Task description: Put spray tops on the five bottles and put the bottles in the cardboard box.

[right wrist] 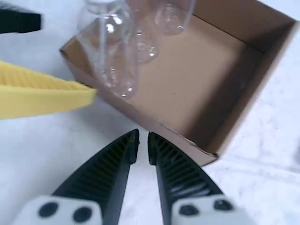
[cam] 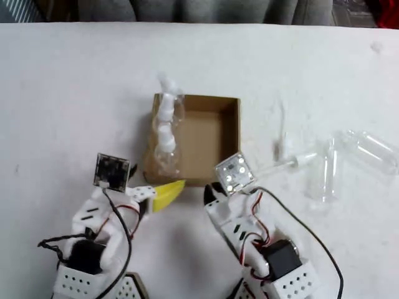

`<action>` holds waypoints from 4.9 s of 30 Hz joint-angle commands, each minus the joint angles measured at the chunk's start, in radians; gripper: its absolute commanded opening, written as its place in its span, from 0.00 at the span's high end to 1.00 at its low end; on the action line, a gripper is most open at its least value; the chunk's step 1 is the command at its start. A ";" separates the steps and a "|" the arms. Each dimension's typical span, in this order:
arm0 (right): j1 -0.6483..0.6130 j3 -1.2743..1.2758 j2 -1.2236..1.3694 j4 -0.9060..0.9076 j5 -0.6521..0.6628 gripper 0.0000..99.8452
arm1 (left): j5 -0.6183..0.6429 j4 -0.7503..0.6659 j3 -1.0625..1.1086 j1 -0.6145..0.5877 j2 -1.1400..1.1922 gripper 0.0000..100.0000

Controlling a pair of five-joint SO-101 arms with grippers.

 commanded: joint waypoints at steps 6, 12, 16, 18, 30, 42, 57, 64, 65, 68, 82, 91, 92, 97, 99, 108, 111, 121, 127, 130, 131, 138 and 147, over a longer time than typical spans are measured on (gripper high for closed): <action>0.208 -0.011 0.001 -0.038 0.328 0.98 | -0.092 0.112 -0.041 -0.228 -0.010 0.61; 0.266 0.000 0.008 -0.008 0.381 0.98 | -0.120 0.017 0.048 -0.363 -0.002 0.85; 0.337 -0.006 0.010 -0.015 0.350 0.98 | -0.118 0.029 0.048 -0.386 0.001 0.94; 0.384 -0.021 0.012 -0.007 0.350 0.98 | -0.118 0.063 0.048 -0.390 0.001 0.93; 0.687 -0.345 0.567 -0.065 0.278 0.98 | -0.178 0.100 0.048 -0.392 0.001 0.98; 0.693 -0.855 1.076 0.120 0.178 0.98 | -0.201 0.100 0.048 -0.446 0.001 0.98; 0.579 -1.267 1.650 0.036 0.068 0.85 | -0.204 0.100 0.048 -0.446 0.001 0.98; 0.619 -1.490 1.952 0.042 0.068 0.82 | -0.204 0.100 0.048 -0.446 0.001 0.98; 0.622 -1.510 1.983 0.042 0.068 0.82 | -0.204 0.100 0.048 -0.446 0.001 0.98; 0.621 -1.550 2.068 0.042 0.069 0.83 | -0.204 0.100 0.048 -0.446 0.001 0.98; 0.625 -1.912 2.095 0.443 0.068 0.98 | -0.204 0.098 0.048 -0.447 0.001 0.98; 0.599 -2.038 1.859 0.714 0.069 0.98 | -0.074 0.066 0.026 -0.516 0.001 0.98; 0.591 -1.996 1.813 0.714 0.075 0.98 | -0.078 0.064 0.017 -0.516 0.001 0.98; 0.486 -1.746 1.494 0.714 0.146 0.98 | -0.095 0.143 -0.135 -0.587 0.002 0.98; 0.440 -1.654 1.342 0.714 0.163 0.98 | -0.095 0.195 -0.210 -0.601 0.010 0.98; 0.012 -1.430 0.868 0.711 0.295 0.98 | -0.091 0.233 -0.655 -0.668 0.503 0.98; -0.177 -1.378 0.817 0.711 0.301 0.98 | -0.091 0.256 -0.829 -0.763 0.710 0.98; -0.636 -0.882 0.819 0.367 0.292 0.98 | -0.097 0.253 -1.258 -0.967 1.184 0.98; -0.717 -0.641 0.825 0.117 0.293 0.98 | -0.097 0.261 -1.439 -1.013 1.363 0.98; -0.736 -0.585 0.825 0.042 0.295 0.96 | -0.097 0.261 -1.473 -1.018 1.402 0.98; -0.743 -0.571 0.825 0.027 0.295 0.93 | -0.097 0.261 -1.476 -1.018 1.405 0.98; -0.763 -0.565 0.814 0.024 0.293 0.73 | -0.097 0.261 -1.475 -1.013 1.405 0.98; -0.610 -0.878 0.621 0.427 0.304 0.78 | -0.140 0.282 -1.482 -1.006 1.403 0.98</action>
